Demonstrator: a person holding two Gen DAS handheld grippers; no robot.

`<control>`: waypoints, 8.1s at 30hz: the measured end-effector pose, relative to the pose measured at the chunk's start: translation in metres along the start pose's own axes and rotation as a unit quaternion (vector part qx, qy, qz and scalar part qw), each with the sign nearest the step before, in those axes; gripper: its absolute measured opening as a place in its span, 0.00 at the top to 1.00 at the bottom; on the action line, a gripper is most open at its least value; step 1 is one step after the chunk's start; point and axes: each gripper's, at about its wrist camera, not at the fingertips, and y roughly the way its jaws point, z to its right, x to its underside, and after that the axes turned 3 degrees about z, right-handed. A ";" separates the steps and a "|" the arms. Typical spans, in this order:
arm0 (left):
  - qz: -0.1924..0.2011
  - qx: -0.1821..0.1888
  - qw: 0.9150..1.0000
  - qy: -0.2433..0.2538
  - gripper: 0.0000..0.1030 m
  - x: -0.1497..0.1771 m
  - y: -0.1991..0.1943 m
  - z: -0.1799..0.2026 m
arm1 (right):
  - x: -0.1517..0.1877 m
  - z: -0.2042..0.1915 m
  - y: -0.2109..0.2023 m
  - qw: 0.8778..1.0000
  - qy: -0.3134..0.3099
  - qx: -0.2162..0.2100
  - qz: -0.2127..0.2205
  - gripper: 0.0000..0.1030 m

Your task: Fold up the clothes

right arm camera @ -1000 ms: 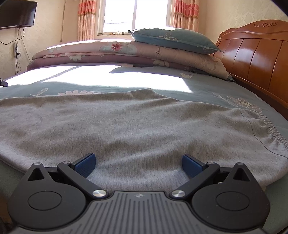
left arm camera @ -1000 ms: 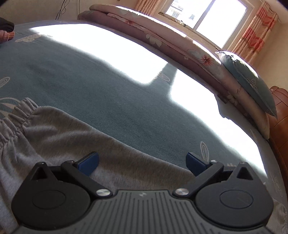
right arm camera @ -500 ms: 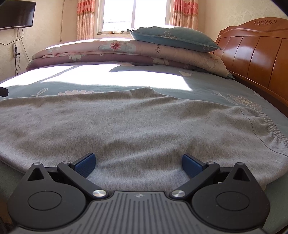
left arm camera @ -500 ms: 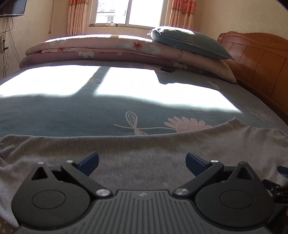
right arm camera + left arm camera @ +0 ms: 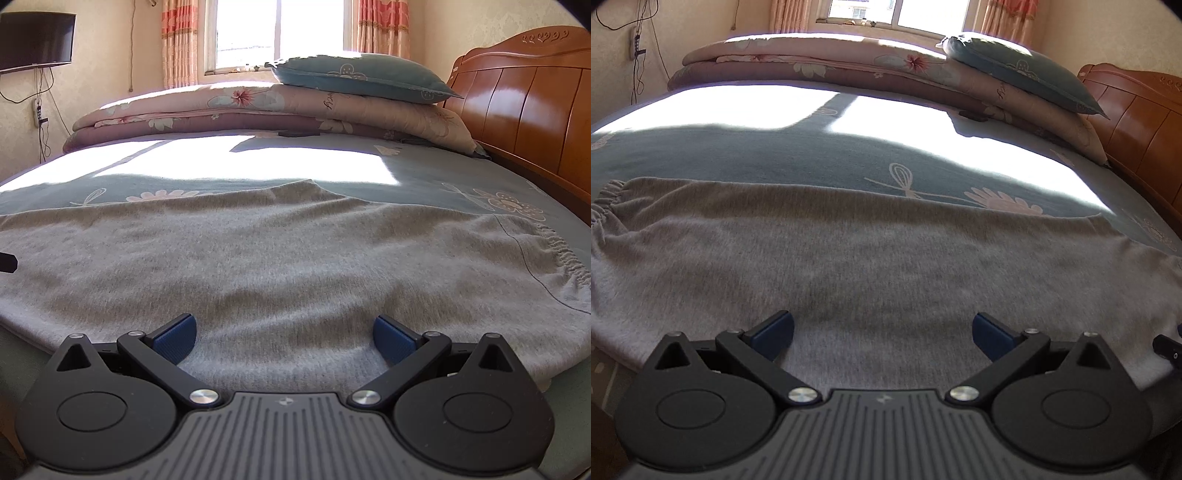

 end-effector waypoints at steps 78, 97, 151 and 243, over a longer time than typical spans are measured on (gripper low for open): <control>0.084 -0.005 0.865 -0.495 0.18 -0.003 -0.025 -0.227 | -0.007 0.029 -0.003 0.990 0.131 -0.050 0.021 0.00; 0.186 0.120 0.796 -0.563 0.13 0.043 -0.018 -0.245 | 0.005 -0.014 0.002 0.999 -0.036 0.029 0.016 0.00; 0.125 0.203 0.787 -0.570 0.02 0.026 0.008 -0.262 | -0.044 -0.441 -0.017 0.842 -0.454 -0.273 0.100 0.91; 0.026 0.040 0.996 -0.077 0.86 -0.116 -0.037 -0.046 | -0.041 -0.087 -0.004 0.979 0.007 -0.195 0.057 0.00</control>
